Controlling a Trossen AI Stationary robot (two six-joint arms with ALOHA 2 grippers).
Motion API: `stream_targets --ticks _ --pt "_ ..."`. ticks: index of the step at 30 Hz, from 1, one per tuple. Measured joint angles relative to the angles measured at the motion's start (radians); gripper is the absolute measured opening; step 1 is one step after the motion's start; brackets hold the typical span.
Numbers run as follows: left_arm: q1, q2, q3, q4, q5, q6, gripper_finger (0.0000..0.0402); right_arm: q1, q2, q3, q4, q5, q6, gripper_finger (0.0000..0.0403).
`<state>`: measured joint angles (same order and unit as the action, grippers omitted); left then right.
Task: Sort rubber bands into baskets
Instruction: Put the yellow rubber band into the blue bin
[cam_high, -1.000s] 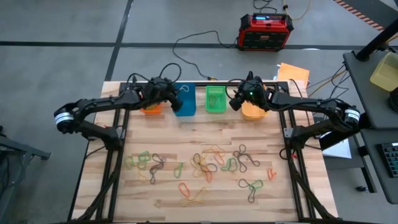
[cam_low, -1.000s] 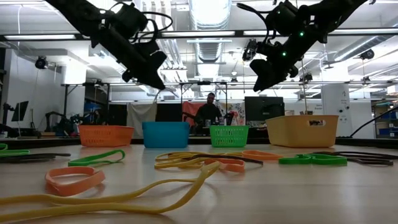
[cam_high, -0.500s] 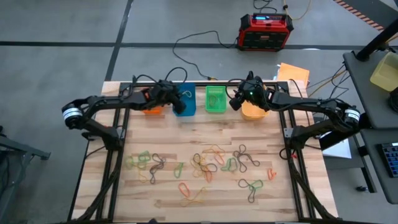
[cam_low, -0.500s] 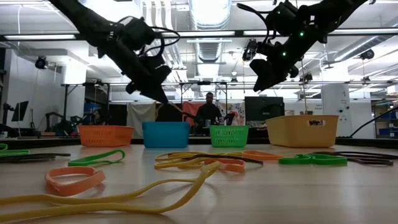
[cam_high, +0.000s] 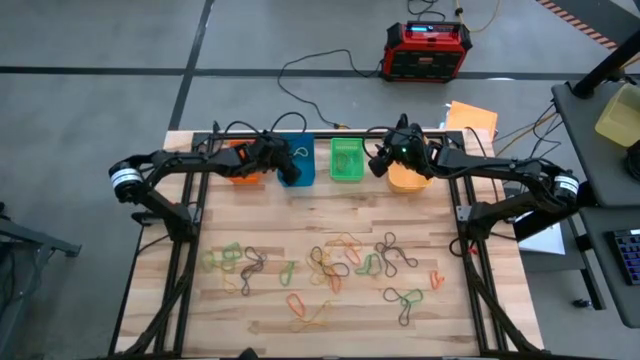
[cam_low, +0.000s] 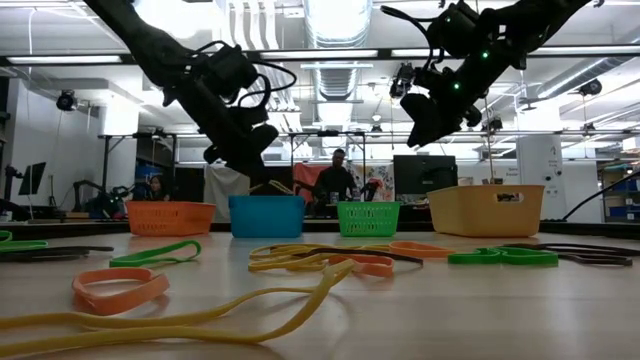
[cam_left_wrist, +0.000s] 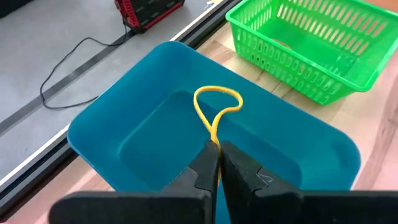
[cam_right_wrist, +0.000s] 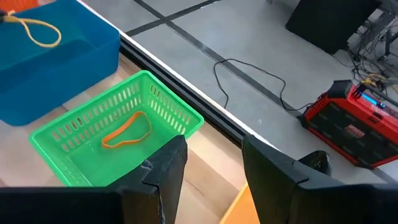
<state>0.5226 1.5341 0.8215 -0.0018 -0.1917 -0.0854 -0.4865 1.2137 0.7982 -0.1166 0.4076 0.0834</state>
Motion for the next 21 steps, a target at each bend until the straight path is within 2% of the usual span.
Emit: stream_targets --ticks 4,9,12,17,21 --pt "0.011 -0.002 0.0 0.01 -0.001 0.006 0.0 -0.034 0.0 0.052 -0.11 -0.004 0.095 0.015" --pt "0.034 0.009 0.002 0.009 0.0 -0.015 0.0 -0.101 0.025 0.181 -0.429 0.0 0.203 0.0139" --pt "0.043 0.033 0.011 -0.005 0.0 -0.026 0.0 -0.126 0.048 0.242 -0.558 -0.009 0.204 0.0129" --pt "0.042 0.089 0.08 -0.039 0.064 -0.024 0.0 -0.156 0.075 0.314 -0.676 -0.124 0.16 0.0119" --pt "0.042 0.149 0.148 -0.104 0.078 -0.005 0.0 -0.162 0.095 0.361 -0.765 -0.138 0.155 0.0121"
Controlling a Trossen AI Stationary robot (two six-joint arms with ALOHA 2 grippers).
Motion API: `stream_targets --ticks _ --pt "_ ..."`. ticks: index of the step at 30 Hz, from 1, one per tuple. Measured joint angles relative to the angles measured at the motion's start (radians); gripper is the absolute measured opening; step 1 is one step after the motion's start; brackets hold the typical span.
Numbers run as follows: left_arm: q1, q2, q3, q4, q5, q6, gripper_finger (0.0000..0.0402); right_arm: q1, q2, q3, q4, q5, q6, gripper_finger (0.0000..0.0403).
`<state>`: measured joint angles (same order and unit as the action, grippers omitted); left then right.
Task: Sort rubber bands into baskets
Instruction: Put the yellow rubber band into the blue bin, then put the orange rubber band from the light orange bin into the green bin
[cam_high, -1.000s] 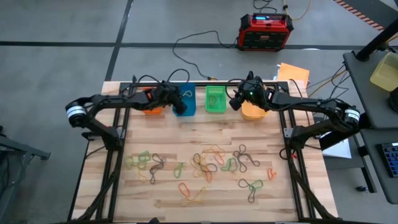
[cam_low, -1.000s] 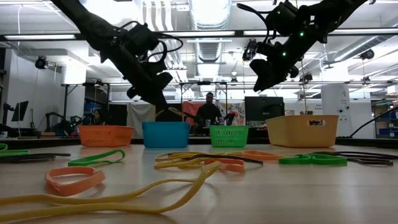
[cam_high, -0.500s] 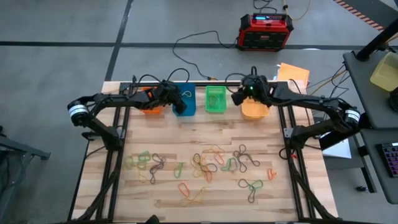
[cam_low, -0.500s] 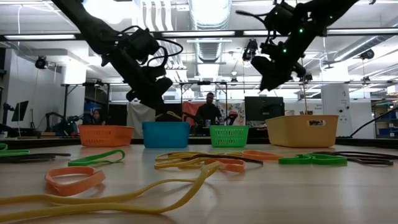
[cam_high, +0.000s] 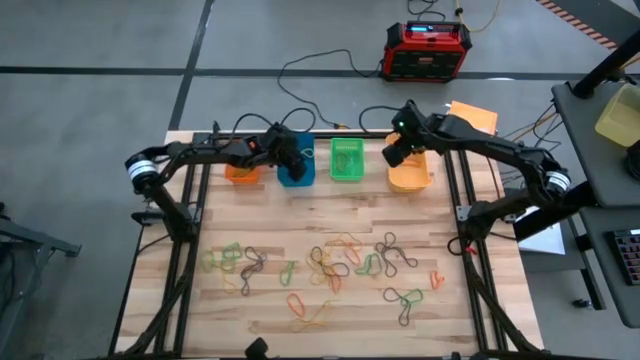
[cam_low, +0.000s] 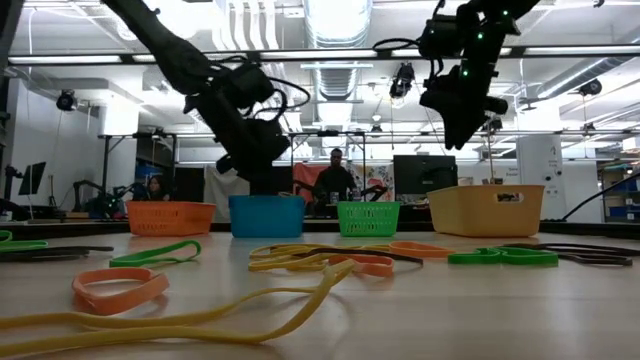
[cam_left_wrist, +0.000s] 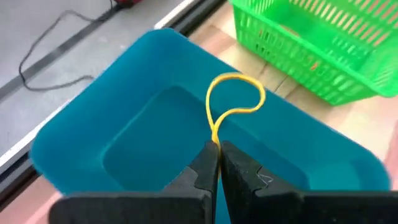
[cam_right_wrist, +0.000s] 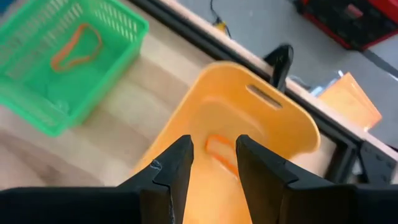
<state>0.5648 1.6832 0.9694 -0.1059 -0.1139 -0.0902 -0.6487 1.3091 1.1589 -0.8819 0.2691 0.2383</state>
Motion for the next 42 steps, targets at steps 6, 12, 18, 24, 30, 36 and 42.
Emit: stream_targets --ticks 6,12,18,24,30,36,42 --pt "0.0 0.056 0.058 -0.026 0.007 0.0 0.0011 -0.032 0.047 0.018 -0.116 -0.066 -0.011 0.0137" --pt "0.0 0.047 0.065 -0.037 0.048 0.009 0.0063 -0.073 0.09 -0.007 -0.14 -0.199 -0.064 0.016" --pt "0.0 0.034 0.064 -0.052 0.048 0.039 0.0112 -0.094 0.113 -0.011 -0.144 -0.225 -0.074 0.0172" --pt "0.0 -0.035 0.063 -0.053 0.048 0.105 0.0135 -0.132 0.116 -0.052 -0.099 -0.225 -0.087 0.0173" --pt "0.0 -0.173 0.062 -0.059 0.068 0.185 0.0137 -0.178 0.155 -0.083 -0.017 -0.225 -0.167 0.0175" --pt "-0.001 -0.336 0.041 -0.071 0.158 0.237 0.0137 -0.206 0.27 -0.083 0.008 -0.225 -0.234 0.0176" --pt "-0.001 -0.462 0.025 -0.09 0.158 0.239 0.0137 -0.219 0.349 -0.084 0.043 -0.217 -0.266 0.0176"
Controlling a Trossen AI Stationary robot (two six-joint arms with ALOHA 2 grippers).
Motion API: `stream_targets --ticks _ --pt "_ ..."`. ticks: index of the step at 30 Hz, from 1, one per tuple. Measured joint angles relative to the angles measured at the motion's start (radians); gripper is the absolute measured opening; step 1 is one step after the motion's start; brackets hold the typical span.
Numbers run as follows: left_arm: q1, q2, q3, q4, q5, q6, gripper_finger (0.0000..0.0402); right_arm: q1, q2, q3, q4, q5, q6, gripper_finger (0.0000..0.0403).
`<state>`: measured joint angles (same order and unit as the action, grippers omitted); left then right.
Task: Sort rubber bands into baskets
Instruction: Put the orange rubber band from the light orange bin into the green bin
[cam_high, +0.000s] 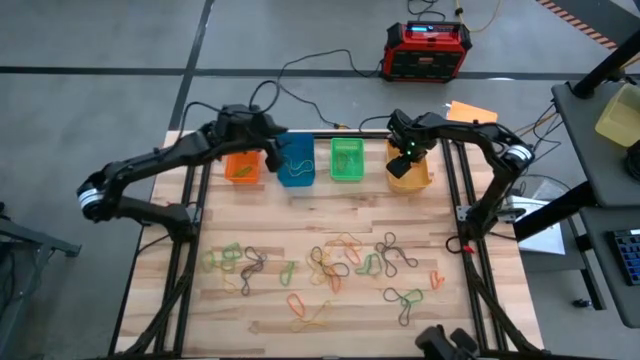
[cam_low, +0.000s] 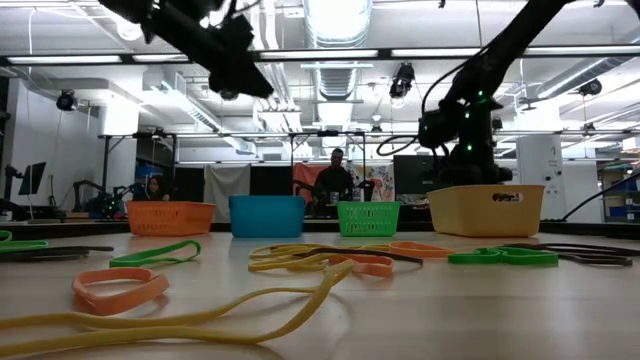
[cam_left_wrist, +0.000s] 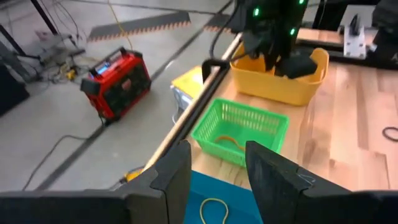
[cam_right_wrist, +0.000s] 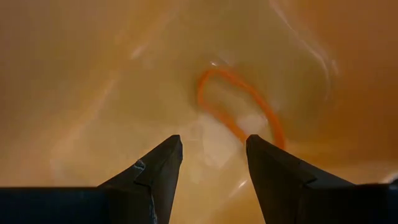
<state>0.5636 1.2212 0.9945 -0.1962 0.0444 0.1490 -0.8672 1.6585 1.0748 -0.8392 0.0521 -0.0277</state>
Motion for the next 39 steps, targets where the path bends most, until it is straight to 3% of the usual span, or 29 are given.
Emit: stream_targets --ticks 8,21,39 --pt "0.0 -0.055 -0.001 -0.01 0.0 0.0 0.0137 -0.03 0.006 0.0 0.043 0.079 -0.03 0.0176" --pt "0.0 -0.029 -0.001 -0.012 0.0 0.008 0.0137 -0.042 0.048 0.0 0.043 0.068 -0.055 0.0163" --pt "0.0 -0.029 -0.001 -0.015 0.0 0.018 0.0137 -0.044 0.053 0.0 0.06 0.08 -0.107 0.0012"
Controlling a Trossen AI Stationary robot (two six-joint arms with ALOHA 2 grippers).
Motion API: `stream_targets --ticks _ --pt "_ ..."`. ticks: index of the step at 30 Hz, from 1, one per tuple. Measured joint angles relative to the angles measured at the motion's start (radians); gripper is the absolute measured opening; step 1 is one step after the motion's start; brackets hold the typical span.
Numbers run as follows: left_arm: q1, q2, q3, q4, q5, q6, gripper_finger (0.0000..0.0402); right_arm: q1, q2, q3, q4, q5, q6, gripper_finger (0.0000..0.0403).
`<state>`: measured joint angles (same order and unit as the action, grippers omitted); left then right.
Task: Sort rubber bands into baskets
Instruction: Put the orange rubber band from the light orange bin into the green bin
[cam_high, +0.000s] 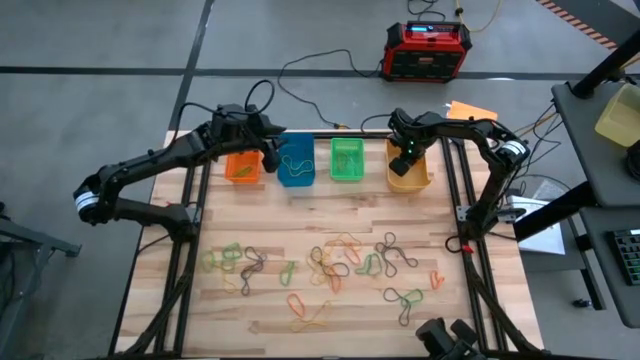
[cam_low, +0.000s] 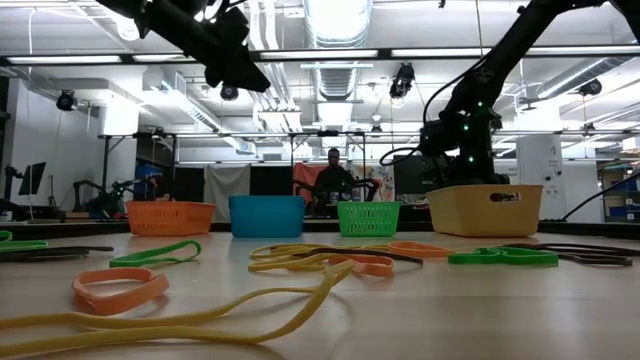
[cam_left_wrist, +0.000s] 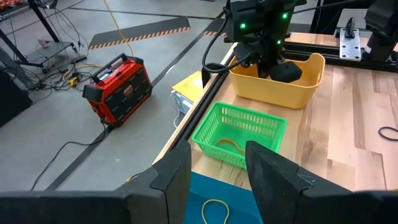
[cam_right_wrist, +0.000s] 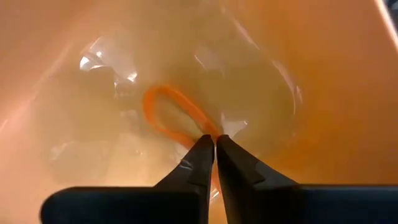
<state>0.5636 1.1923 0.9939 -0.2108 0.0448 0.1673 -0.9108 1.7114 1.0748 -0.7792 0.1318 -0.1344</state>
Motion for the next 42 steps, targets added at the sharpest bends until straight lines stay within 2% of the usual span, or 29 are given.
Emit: stream_targets --ticks 8,13,15,26,32,37,42 --pt "0.0 0.0 0.0 0.0 0.0 0.0 0.0137 0.0 -0.072 0.006 -0.001 -0.013 0.009 0.0009" --pt "0.0 0.0 0.0 -0.01 0.0 0.0 0.0137 0.0 -0.093 0.002 -0.03 -0.21 -0.014 0.0013" --pt "0.0 0.0 0.0 -0.016 0.0 0.0 0.0137 0.004 -0.093 0.001 -0.026 -0.235 -0.023 0.002" --pt "0.0 0.0 0.0 -0.016 0.0 0.008 0.0137 0.007 -0.053 -0.01 -0.021 -0.237 -0.061 0.0115" --pt "0.0 0.0 0.0 -0.015 0.0 0.009 0.0137 0.007 -0.033 -0.032 0.017 -0.236 -0.076 0.0141" --pt "0.0 0.0 0.0 -0.015 0.0 0.008 0.0137 0.003 -0.026 -0.044 0.059 -0.22 -0.075 0.0131" --pt "0.0 0.0 0.0 -0.015 0.0 0.009 0.0137 0.002 -0.03 -0.045 0.061 -0.2 -0.071 0.0079"
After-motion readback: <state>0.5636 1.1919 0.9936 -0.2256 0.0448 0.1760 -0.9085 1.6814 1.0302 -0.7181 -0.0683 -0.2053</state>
